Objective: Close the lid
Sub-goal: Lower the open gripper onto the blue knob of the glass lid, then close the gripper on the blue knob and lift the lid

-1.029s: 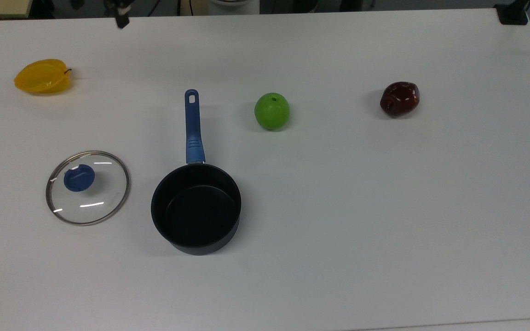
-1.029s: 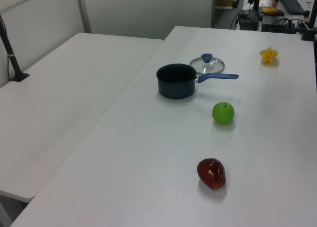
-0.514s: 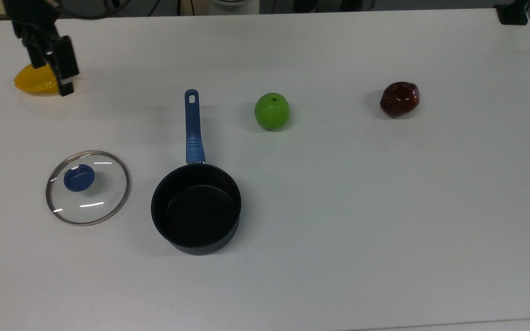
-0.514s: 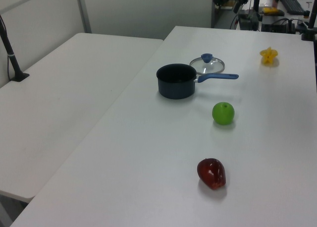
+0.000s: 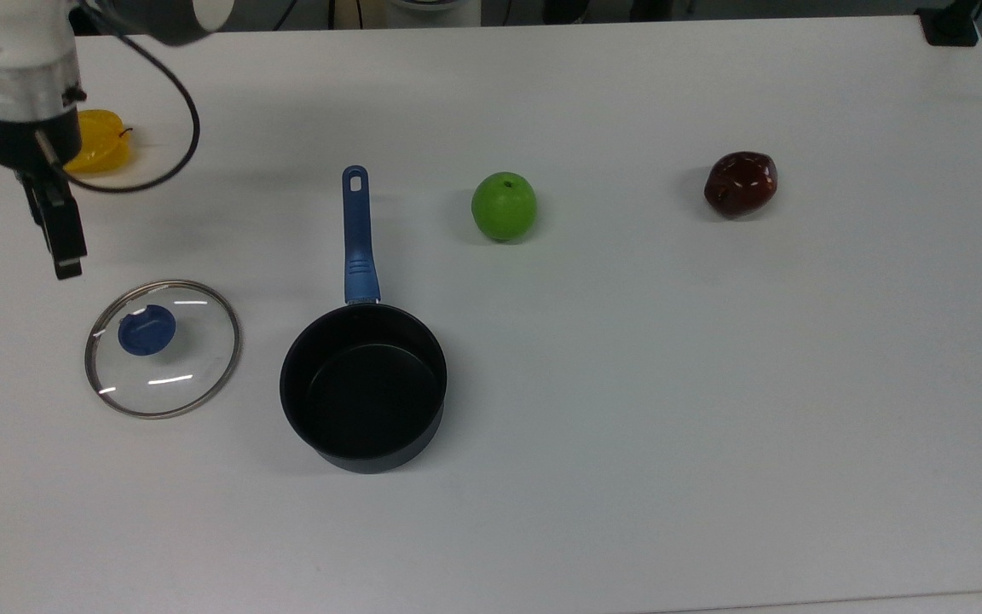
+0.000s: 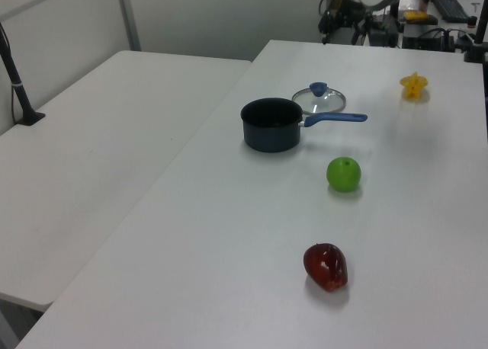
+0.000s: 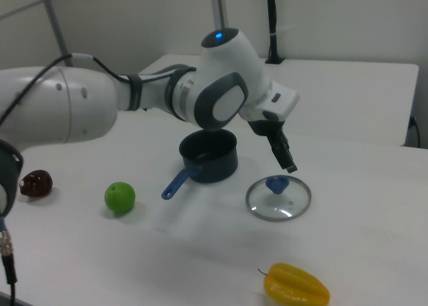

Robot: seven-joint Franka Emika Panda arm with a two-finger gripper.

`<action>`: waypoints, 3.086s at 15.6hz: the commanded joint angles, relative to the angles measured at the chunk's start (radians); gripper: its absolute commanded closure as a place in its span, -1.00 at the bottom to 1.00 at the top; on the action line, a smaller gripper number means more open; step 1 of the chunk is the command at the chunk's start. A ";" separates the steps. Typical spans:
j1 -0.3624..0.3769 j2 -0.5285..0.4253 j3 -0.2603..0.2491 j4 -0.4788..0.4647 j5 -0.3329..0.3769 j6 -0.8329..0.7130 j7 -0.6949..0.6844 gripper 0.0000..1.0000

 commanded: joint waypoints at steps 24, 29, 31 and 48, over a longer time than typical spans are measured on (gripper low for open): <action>0.055 0.253 0.055 0.118 -0.240 0.050 0.279 -0.99; 0.055 0.253 0.055 0.115 -0.256 0.048 0.281 -0.69; 0.055 0.251 0.055 0.117 -0.256 0.048 0.281 -0.58; 0.051 0.175 0.047 0.114 -0.237 0.033 0.235 0.11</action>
